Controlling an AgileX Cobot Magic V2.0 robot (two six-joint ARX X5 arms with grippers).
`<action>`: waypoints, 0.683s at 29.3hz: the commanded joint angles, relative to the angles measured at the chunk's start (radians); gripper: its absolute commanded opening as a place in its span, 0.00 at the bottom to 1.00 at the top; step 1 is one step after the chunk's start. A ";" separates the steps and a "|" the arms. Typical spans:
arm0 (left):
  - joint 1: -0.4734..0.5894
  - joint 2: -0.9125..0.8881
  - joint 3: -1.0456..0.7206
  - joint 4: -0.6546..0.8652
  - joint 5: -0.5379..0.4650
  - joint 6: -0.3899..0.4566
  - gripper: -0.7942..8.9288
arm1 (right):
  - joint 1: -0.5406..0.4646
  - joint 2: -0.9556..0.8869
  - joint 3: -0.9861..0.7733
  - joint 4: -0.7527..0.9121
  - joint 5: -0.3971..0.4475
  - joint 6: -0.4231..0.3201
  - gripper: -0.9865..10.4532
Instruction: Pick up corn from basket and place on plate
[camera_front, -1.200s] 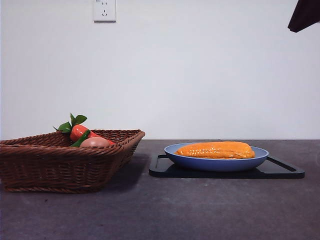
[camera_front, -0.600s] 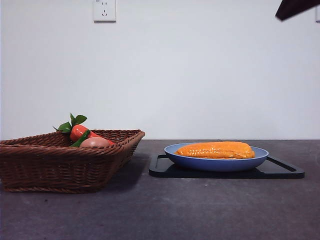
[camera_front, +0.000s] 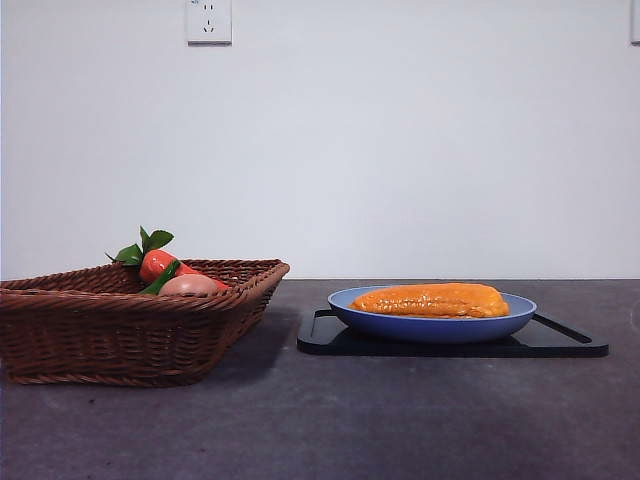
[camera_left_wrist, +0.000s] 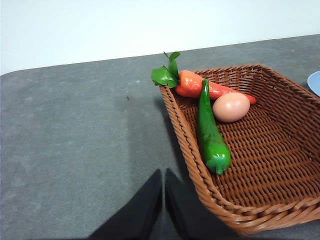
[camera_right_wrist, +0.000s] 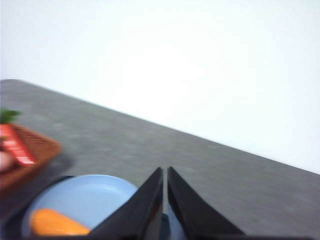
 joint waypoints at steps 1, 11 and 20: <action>0.003 -0.002 -0.028 -0.003 -0.003 -0.005 0.09 | -0.010 -0.077 -0.116 0.066 0.075 0.019 0.09; 0.003 -0.002 -0.028 -0.003 -0.003 -0.005 0.09 | -0.012 -0.313 -0.425 0.187 0.138 0.073 0.09; 0.003 -0.002 -0.028 -0.003 -0.003 -0.005 0.09 | -0.012 -0.428 -0.547 0.180 0.170 0.113 0.09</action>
